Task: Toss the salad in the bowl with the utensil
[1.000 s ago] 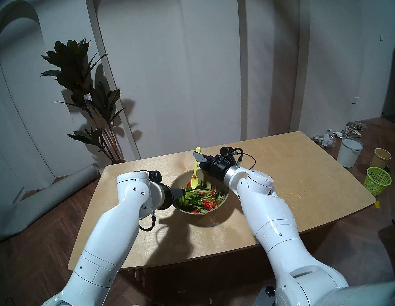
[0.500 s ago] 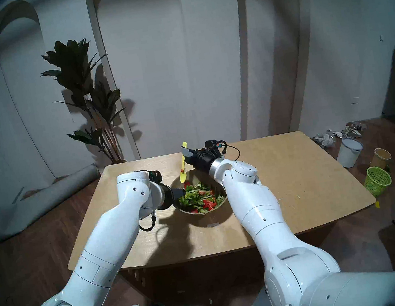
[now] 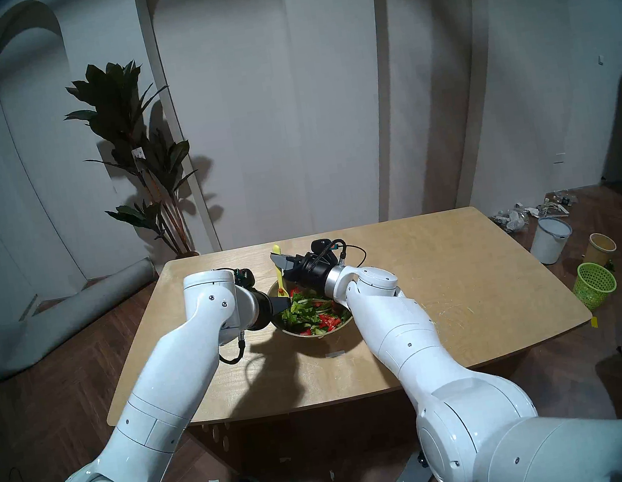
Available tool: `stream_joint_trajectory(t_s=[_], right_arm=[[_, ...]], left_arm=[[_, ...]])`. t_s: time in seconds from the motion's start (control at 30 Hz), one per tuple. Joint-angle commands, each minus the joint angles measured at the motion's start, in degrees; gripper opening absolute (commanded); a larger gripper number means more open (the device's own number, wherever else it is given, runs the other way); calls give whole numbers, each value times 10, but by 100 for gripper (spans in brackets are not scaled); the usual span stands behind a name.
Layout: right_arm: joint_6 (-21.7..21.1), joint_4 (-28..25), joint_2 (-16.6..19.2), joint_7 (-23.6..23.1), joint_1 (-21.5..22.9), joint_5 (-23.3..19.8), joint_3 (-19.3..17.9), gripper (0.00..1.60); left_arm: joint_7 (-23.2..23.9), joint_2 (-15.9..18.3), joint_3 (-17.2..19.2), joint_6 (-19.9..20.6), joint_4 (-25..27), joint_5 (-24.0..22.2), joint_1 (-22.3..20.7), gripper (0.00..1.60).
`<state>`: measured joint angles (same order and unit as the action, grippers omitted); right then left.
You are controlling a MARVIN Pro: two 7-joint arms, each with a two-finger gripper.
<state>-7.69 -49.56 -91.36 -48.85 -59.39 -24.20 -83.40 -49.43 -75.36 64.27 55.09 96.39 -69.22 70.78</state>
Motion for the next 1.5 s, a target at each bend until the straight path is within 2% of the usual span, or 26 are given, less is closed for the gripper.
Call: stream_joint_trajectory(t_s=[0.0, 0.17, 0.2, 0.23, 0.57, 0.67, 0.8, 0.93, 1.23, 1.27, 1.37, 1.43, 1.47], right_arm=[[-8, -62, 40, -34, -35, -4, -7, 0], [-22, -115, 71, -39, -58, -6, -22, 0], [-19, -105, 74, -45, -51, -8, -26, 0], [-31, -127, 82, -46, -58, -12, -33, 0], [-73, -190, 119, -63, -93, -16, -54, 0], [-82, -217, 139, -72, -111, -23, -73, 0], [-90, -247, 135, -61, -122, -34, -96, 0], [-80, -225, 107, -40, -93, -36, -102, 0], [-68, -167, 58, -10, -22, -25, -62, 0], [-65, -181, 53, 1, -35, -28, -59, 0], [-57, -139, 40, 5, -4, -21, -43, 0], [-53, -132, 31, 14, -4, -20, -38, 0], [-50, -108, 30, 11, 13, -18, -30, 0]], left_arm=[[-11, 0, -1, -1, 2, 0, -3, 0], [-8, 1, -1, -1, 2, 1, -3, 0], [-8, 1, -1, -1, 2, 1, -3, 0], [-8, 1, -1, -1, 2, 1, -3, 0], [-11, 0, 0, -1, 2, 0, -3, 0], [-9, 1, -1, -1, 2, 1, -3, 0], [-10, 0, -1, -1, 2, 1, -3, 0], [-12, -1, 0, -1, 2, 0, -3, 0], [-5, 1, -1, -1, 2, 2, -2, 0], [-5, 2, -1, -1, 2, 2, -2, 0], [-5, 1, -1, -1, 2, 3, -2, 0], [-5, 1, -1, -1, 2, 3, -2, 0], [-6, 1, -1, -1, 2, 3, -2, 0]])
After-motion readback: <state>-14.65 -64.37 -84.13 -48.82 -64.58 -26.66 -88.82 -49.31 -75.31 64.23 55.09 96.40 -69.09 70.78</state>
